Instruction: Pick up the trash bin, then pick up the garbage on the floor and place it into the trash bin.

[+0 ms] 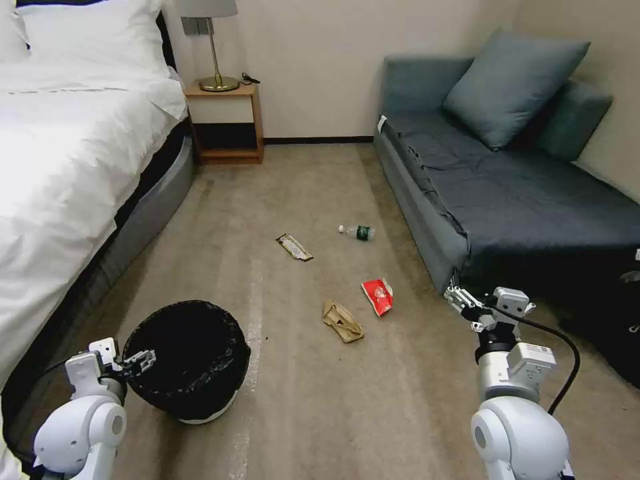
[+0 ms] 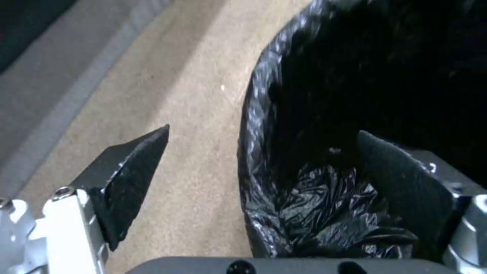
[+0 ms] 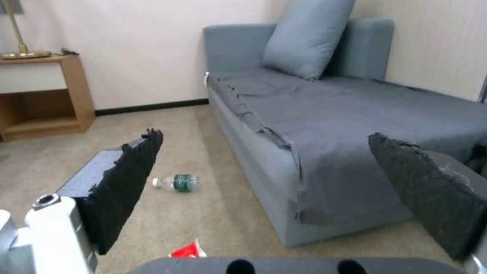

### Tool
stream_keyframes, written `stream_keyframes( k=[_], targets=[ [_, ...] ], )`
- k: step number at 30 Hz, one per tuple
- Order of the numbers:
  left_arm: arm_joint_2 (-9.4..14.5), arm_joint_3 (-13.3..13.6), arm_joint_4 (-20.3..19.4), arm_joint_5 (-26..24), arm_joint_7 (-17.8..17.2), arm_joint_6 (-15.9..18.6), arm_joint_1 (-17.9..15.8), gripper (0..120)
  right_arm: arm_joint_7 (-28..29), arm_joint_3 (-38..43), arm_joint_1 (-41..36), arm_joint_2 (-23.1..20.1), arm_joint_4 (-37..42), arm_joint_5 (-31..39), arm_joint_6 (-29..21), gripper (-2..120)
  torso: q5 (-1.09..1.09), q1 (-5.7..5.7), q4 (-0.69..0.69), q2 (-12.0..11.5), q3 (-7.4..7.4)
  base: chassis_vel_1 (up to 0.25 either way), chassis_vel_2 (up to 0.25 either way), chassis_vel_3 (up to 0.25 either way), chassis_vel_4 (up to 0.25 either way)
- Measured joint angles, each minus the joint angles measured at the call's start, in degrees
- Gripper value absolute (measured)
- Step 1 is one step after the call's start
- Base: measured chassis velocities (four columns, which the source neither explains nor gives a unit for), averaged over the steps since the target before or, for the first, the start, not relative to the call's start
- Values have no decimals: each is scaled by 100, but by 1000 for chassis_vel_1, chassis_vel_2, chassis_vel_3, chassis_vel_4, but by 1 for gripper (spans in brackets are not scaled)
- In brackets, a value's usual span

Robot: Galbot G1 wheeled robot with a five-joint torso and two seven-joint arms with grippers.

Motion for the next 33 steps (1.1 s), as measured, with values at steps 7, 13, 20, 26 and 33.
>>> stream_keyframes(
  k=[7,13,20,26,33],
  targets=[
    [39,59,228,-184,-82,-9,-74,98,1,23,-4,13,-17,-19,57,100,1,0,0,0,0,0,0,0,0],
    [58,78,416,-358,-140,-26,-136,84,6,30,-5,28,-36,-49,108,100,3,0,0,0,0,0,0,0,0],
    [51,90,544,-613,-191,-60,-164,57,13,34,-4,28,-65,-82,176,100,7,0,1,0,-1,0,0,0,0],
    [47,114,577,-913,-275,-66,-181,36,14,48,15,14,-90,-99,217,100,10,0,1,1,-2,0,0,0,0],
    [50,118,559,-1134,-323,-69,-167,12,20,58,10,3,-102,-120,257,100,5,-1,2,1,-2,0,0,0,0]
  ],
)
